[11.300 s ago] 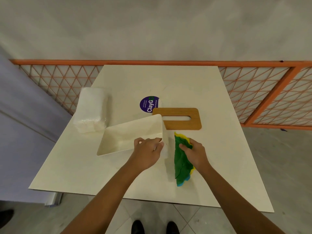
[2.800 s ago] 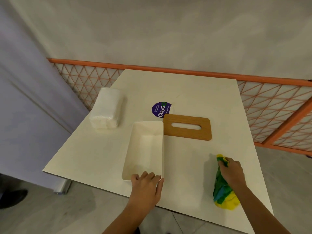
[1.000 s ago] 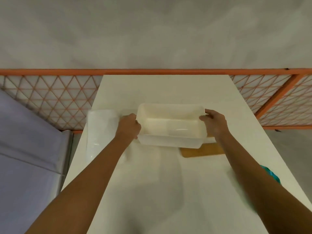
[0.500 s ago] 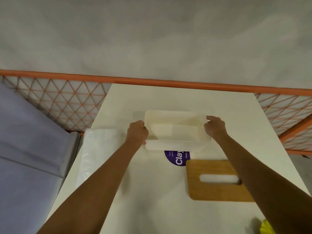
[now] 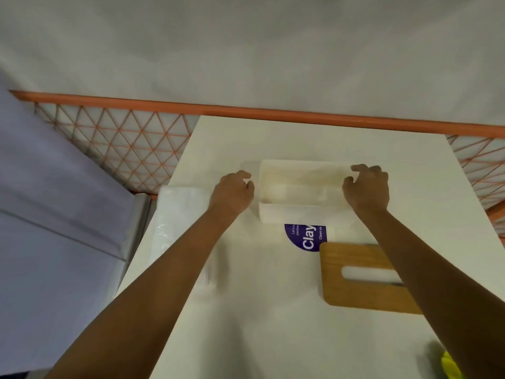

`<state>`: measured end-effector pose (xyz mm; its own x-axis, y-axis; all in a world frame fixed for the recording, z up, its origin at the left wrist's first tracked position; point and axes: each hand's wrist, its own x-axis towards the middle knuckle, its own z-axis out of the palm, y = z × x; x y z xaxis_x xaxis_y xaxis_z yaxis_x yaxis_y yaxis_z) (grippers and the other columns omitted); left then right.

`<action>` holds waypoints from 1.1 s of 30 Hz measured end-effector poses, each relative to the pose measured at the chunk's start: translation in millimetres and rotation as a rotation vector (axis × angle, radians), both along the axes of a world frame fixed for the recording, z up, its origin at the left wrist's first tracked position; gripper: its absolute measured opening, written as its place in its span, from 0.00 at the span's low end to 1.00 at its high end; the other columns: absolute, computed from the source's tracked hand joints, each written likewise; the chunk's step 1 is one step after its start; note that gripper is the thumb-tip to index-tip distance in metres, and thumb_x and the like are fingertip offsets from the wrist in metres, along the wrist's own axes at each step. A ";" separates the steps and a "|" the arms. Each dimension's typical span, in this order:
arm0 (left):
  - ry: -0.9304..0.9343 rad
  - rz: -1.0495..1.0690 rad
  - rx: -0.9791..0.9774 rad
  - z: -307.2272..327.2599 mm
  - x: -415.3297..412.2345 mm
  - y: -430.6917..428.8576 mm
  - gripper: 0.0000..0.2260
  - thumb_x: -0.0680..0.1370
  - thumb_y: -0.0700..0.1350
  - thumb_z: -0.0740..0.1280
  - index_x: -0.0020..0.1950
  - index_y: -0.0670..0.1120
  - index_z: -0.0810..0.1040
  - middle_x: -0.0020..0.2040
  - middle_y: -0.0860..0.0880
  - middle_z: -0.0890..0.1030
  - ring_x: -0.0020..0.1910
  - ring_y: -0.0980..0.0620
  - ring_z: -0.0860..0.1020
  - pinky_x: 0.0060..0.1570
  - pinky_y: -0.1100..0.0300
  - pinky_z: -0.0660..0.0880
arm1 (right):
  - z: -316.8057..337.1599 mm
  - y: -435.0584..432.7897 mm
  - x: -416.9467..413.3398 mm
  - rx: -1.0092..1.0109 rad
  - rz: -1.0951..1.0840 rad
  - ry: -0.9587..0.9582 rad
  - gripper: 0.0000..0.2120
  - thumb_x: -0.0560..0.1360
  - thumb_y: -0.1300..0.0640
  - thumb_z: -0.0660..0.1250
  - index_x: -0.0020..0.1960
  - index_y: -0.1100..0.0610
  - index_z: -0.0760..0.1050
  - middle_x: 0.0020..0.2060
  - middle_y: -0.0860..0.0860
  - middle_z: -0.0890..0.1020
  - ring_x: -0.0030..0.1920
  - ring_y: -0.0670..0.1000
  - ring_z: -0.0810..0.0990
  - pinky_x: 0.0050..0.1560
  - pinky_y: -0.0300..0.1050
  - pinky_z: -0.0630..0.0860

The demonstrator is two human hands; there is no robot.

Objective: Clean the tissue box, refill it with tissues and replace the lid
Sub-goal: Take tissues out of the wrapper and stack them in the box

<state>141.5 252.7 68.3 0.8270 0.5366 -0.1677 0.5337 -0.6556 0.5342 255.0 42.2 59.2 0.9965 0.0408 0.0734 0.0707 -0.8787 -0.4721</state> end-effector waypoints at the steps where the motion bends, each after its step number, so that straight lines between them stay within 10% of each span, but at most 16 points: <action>1: -0.044 0.002 0.029 4.4 -10.3 4.9 0.15 0.79 0.46 0.58 0.65 0.48 0.73 0.60 0.46 0.78 0.62 0.47 0.74 0.61 0.54 0.71 | 0.1 5.6 -10.1 -0.026 0.039 -0.077 0.17 0.76 0.62 0.60 0.64 0.59 0.73 0.60 0.60 0.75 0.63 0.59 0.70 0.58 0.53 0.72; 7: -0.246 0.118 0.162 19.0 -92.5 35.8 0.15 0.78 0.40 0.61 0.64 0.46 0.75 0.61 0.44 0.75 0.56 0.42 0.76 0.56 0.53 0.71 | -6.8 55.1 -95.5 0.064 0.350 -0.288 0.12 0.71 0.66 0.64 0.53 0.63 0.79 0.50 0.60 0.80 0.54 0.62 0.76 0.51 0.52 0.75; 15: -0.105 0.470 -0.336 -8.0 -187.5 54.7 0.25 0.78 0.44 0.64 0.73 0.45 0.61 0.70 0.46 0.68 0.67 0.46 0.68 0.64 0.55 0.65 | -32.7 99.4 -201.6 0.301 0.394 0.464 0.12 0.75 0.61 0.60 0.56 0.59 0.77 0.54 0.55 0.81 0.57 0.54 0.78 0.55 0.41 0.71; 20: -0.068 0.339 -0.555 -40.6 -217.6 37.4 0.29 0.76 0.45 0.68 0.74 0.50 0.60 0.69 0.47 0.69 0.64 0.45 0.72 0.63 0.52 0.70 | -51.2 102.9 -241.1 0.256 0.353 0.740 0.13 0.74 0.58 0.61 0.55 0.59 0.78 0.53 0.54 0.82 0.55 0.55 0.79 0.51 0.40 0.73; 25: -0.032 0.185 -0.484 -58.7 -215.8 18.4 0.46 0.62 0.58 0.75 0.74 0.54 0.56 0.68 0.47 0.67 0.64 0.44 0.72 0.61 0.43 0.74 | -61.2 95.8 -238.6 0.428 0.228 0.814 0.10 0.71 0.60 0.65 0.52 0.56 0.77 0.45 0.50 0.80 0.46 0.49 0.76 0.48 0.40 0.71; 29: -0.051 0.153 -0.320 -68.0 -209.7 -0.1 0.48 0.68 0.48 0.76 0.77 0.49 0.46 0.68 0.43 0.64 0.63 0.44 0.72 0.60 0.50 0.73 | -69.1 83.4 -231.0 0.660 0.081 0.876 0.09 0.70 0.63 0.68 0.50 0.58 0.78 0.41 0.52 0.80 0.39 0.49 0.77 0.47 0.44 0.77; 33: -0.132 0.113 -0.182 -67.9 -204.2 -8.7 0.41 0.69 0.62 0.64 0.77 0.53 0.47 0.60 0.44 0.66 0.45 0.48 0.76 0.46 0.60 0.75 | -70.7 74.1 -226.6 0.711 0.075 0.873 0.06 0.70 0.63 0.69 0.47 0.57 0.76 0.36 0.50 0.78 0.36 0.47 0.75 0.37 0.39 0.74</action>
<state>-62.8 243.9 0.4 0.7847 0.5977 -0.1645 0.5159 -0.4825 0.7078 28.5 116.3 -11.5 0.7147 0.3300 -0.6167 -0.4873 -0.3977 -0.7774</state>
